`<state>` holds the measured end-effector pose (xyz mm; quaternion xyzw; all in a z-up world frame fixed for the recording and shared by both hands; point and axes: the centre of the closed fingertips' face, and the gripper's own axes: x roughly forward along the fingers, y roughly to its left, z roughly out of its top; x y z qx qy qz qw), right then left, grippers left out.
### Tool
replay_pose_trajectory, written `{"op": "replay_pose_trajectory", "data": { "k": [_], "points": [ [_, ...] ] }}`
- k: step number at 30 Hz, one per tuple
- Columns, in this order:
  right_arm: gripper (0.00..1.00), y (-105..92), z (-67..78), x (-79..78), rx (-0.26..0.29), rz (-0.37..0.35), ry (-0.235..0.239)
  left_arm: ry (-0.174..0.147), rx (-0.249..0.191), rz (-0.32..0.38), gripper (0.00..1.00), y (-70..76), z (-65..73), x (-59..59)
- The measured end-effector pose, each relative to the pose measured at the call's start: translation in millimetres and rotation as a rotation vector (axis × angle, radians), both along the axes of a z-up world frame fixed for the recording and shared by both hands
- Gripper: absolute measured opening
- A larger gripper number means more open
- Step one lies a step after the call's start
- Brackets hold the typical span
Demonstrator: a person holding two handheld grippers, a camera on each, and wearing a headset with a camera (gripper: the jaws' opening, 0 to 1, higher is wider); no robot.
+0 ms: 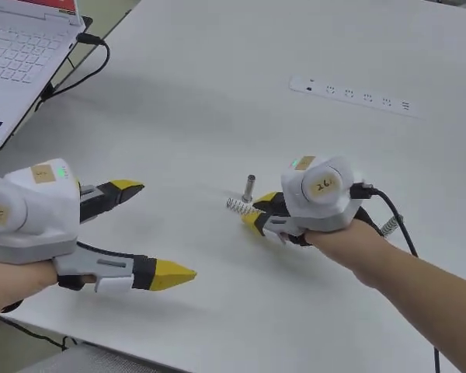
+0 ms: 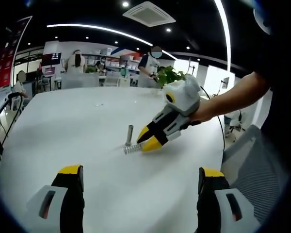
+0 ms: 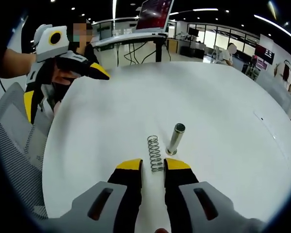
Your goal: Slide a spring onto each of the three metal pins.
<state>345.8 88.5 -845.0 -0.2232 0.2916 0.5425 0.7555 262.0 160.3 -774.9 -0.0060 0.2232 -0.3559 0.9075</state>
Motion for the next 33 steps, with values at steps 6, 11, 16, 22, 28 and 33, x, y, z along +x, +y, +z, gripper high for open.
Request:
{"op": "replay_pose_trajectory", "data": {
  "k": [6, 11, 16, 22, 28, 33],
  "points": [
    [0.14, -0.9, -4.1, 0.1, -0.006, -0.002, 0.008, -0.001, 0.001, 0.007, 0.96, 2.4, 1.5, -2.5],
    [0.09, 0.5, -5.1, -0.8, -0.004, 0.005, 0.009, 0.006, 0.003, 0.005, 0.96, 1.6, -0.3, -5.0],
    [0.08, 0.3, -2.7, -5.6, -0.007, 0.04, -0.006, 0.005, 0.002, 0.004, 0.96, 1.1, 0.6, -4.9],
    [0.08, -7.0, 11.2, -11.4, 0.024, 0.059, 0.001, -0.001, 0.004, -0.011, 0.95, -5.2, 2.3, -2.7],
    [0.08, -20.6, 30.5, -13.4, 0.048, 0.058, -0.011, -0.011, 0.001, -0.041, 0.95, -17.9, 6.8, 1.3],
    [0.08, -37.0, 45.9, -23.1, 0.045, 0.091, -0.035, -0.014, -0.004, -0.068, 0.95, -31.2, 8.2, 3.5]
  ]
}}
